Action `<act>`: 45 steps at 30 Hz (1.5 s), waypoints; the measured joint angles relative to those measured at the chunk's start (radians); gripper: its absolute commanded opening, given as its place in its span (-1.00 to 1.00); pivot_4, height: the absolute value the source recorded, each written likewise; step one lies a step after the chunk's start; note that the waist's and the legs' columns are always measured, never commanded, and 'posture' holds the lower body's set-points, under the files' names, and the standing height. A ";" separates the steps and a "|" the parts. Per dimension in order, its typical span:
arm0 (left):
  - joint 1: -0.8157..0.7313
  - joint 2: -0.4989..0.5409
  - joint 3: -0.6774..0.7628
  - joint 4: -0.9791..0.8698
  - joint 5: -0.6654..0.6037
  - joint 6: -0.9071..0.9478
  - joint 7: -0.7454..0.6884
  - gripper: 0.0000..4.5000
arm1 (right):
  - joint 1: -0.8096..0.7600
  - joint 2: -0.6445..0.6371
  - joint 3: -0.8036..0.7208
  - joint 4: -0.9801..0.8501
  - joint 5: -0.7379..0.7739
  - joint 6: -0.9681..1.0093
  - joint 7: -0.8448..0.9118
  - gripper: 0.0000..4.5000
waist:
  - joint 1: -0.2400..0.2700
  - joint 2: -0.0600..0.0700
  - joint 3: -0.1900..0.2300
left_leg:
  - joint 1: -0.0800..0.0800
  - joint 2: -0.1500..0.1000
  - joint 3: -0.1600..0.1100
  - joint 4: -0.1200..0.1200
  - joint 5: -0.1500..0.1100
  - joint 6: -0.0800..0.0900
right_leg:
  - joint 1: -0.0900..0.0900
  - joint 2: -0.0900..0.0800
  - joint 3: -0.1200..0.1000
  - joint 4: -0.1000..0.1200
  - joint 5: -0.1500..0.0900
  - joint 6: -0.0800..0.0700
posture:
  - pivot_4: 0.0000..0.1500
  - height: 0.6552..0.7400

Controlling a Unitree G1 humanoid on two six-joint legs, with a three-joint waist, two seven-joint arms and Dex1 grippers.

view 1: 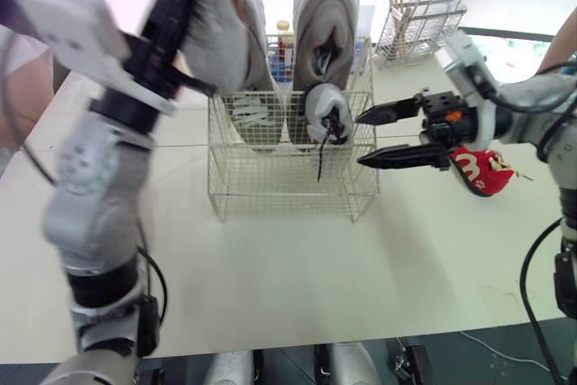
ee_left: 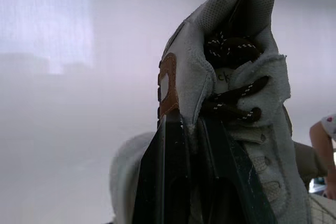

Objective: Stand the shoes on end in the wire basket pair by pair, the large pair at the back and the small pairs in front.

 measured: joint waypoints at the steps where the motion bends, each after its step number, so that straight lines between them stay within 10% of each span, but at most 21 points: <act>1: 0.013 -0.017 -0.029 0.009 0.036 -0.041 -0.002 -0.99 | 0.011 -0.010 -0.011 0.007 0.004 0.010 0.001 1.00 | 0.000 0.000 0.000 | 0.000 0.000 0.000 0.000 0.000 0.000 | 0.000 0.000 0.000 0.000 0.000 0.000 | 1.00 1.00; 17: 0.254 -0.253 -0.238 0.177 0.382 -0.444 0.059 -0.99 | 0.158 -0.066 -0.194 -0.085 0.126 0.201 -0.124 1.00 | 0.001 0.001 -0.001 | 0.001 0.000 0.000 0.001 0.000 0.003 | 0.002 0.000 0.000 0.000 0.000 0.000 | 1.00 1.00; 45: 0.149 -0.262 -0.267 0.420 0.733 -0.782 0.185 -0.99 | 0.193 -0.047 -0.223 -0.103 0.204 0.244 -0.197 1.00 | 0.002 0.003 -0.002 | 0.002 0.000 -0.001 0.003 -0.001 0.005 | 0.004 0.000 -0.001 0.000 0.001 0.001 | 1.00 1.00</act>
